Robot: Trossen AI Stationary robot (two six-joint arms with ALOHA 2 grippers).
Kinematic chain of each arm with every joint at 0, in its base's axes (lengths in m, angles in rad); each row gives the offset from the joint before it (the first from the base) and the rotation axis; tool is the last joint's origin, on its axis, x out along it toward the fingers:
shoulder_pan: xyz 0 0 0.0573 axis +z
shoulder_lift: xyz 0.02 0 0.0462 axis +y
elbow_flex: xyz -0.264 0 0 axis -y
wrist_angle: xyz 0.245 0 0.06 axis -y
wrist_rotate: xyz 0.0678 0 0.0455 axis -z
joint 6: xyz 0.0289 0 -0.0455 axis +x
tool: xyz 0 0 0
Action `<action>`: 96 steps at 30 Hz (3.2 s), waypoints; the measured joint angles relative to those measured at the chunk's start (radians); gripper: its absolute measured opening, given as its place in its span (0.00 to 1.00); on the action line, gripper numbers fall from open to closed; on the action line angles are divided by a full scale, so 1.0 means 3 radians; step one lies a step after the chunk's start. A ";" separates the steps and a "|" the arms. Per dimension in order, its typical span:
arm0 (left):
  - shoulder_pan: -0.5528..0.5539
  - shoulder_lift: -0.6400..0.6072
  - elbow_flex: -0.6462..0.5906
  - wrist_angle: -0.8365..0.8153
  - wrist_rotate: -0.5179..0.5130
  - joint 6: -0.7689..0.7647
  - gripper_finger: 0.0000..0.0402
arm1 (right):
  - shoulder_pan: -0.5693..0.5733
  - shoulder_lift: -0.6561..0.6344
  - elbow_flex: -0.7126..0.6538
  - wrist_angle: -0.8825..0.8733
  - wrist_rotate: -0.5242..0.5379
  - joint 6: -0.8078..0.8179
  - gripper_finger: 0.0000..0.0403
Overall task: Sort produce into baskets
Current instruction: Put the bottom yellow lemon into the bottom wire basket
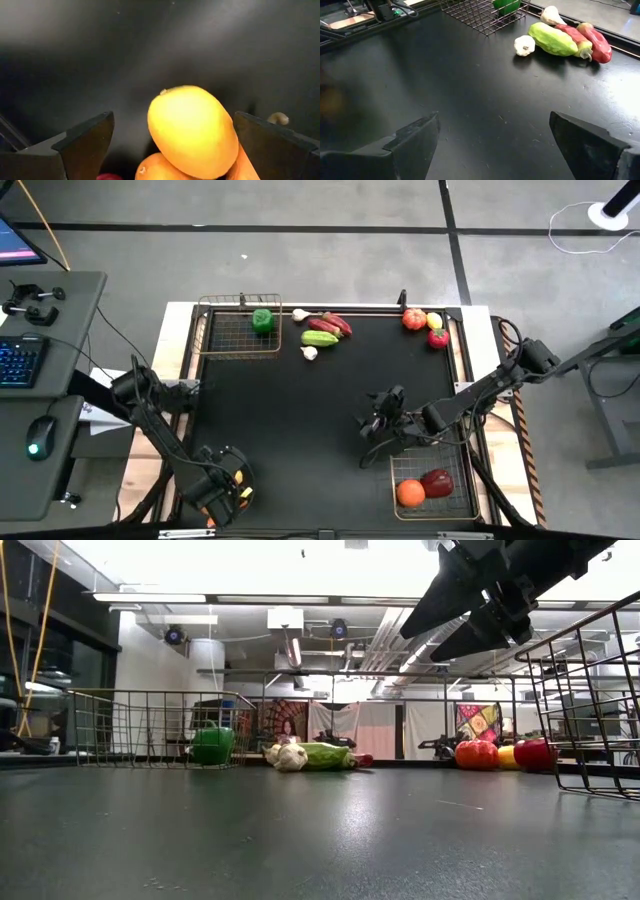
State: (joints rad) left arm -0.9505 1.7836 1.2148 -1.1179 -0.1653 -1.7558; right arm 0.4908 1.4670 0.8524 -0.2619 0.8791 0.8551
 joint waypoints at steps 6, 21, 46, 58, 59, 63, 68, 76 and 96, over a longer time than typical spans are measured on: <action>-0.0015 0.0000 0.0000 0.0061 0.0070 -0.0077 1.00 | 0.0000 0.0000 0.0000 0.0000 0.0000 0.0000 0.91; -0.0014 0.0011 -0.0349 0.0466 0.0114 -0.0015 1.00 | 0.0000 0.0000 0.0000 0.0000 0.0001 0.0000 0.91; 0.0476 -0.0330 -0.0084 0.0682 -0.1447 0.1607 0.53 | 0.0359 -0.0166 0.0262 0.0069 0.0839 -0.0578 0.91; 0.1158 -0.0075 -0.0078 0.3702 -0.1077 0.4264 0.56 | 0.0549 -0.0178 0.0332 -0.0182 0.2270 -0.0387 0.91; 0.1194 -0.0056 -0.0078 0.3812 -0.1032 0.4355 0.56 | 0.0460 -0.0178 0.0332 -0.0267 0.2262 -0.0269 0.91; 0.1317 0.0014 -0.0080 0.4146 -0.0925 0.4657 0.56 | -0.0043 -0.0253 0.0328 -0.0644 0.1742 0.0120 0.91; 0.1484 0.0079 -0.0079 0.4643 -0.0637 0.5028 0.57 | -0.0884 -0.0554 0.0327 -0.0765 0.0667 0.0031 0.91; 0.1889 0.0502 -0.0070 0.5796 -0.0027 0.5528 0.57 | -0.1575 -0.1004 0.0328 -0.0373 -0.0339 -0.0769 0.91; 0.2664 0.1655 0.1483 0.5722 0.0323 0.5322 0.57 | -0.1399 -0.1324 0.0328 -0.0424 -0.0463 -0.0928 0.91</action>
State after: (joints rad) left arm -0.1512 2.2802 1.6598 0.5986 -0.0684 -0.1592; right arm 0.0712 1.0697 0.9508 -0.3891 0.7403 0.5768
